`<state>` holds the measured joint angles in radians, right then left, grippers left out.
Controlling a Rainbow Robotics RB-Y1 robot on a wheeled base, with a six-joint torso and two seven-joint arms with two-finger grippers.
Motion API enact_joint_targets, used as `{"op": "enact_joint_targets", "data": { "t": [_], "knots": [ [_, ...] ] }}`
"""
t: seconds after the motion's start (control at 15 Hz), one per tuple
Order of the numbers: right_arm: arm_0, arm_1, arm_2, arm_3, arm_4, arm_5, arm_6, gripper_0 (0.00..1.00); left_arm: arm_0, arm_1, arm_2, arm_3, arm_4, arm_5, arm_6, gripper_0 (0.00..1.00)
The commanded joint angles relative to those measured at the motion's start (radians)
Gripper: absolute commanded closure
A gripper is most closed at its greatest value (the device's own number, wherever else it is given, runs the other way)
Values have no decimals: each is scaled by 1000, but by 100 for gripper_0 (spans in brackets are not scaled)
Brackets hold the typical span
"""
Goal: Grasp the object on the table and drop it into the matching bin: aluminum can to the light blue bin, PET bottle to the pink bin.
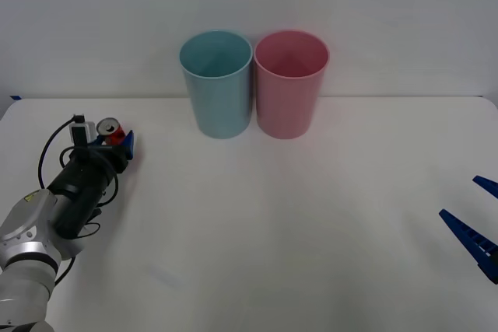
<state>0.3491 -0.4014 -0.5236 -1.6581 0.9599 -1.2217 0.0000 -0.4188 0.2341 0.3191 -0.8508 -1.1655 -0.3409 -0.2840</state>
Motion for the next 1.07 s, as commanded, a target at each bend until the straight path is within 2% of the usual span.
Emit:
{"op": "enact_joint_targets", "data": {
  "t": [0.07,0.53,0.73,1.07],
  "knots": [
    [0,0,0,0,0,0,0,0,2,-1,-2,-1,0,0,-4,100],
    [0,0,0,0,0,0,0,0,35,2,-6,-30,26,-10,-15,100],
    [0,0,0,0,0,0,0,0,100,2,-26,-119,63,-17,-11,100],
    [0,0,0,0,0,0,0,0,252,2,-86,-381,147,-17,17,100]
  ]
}}
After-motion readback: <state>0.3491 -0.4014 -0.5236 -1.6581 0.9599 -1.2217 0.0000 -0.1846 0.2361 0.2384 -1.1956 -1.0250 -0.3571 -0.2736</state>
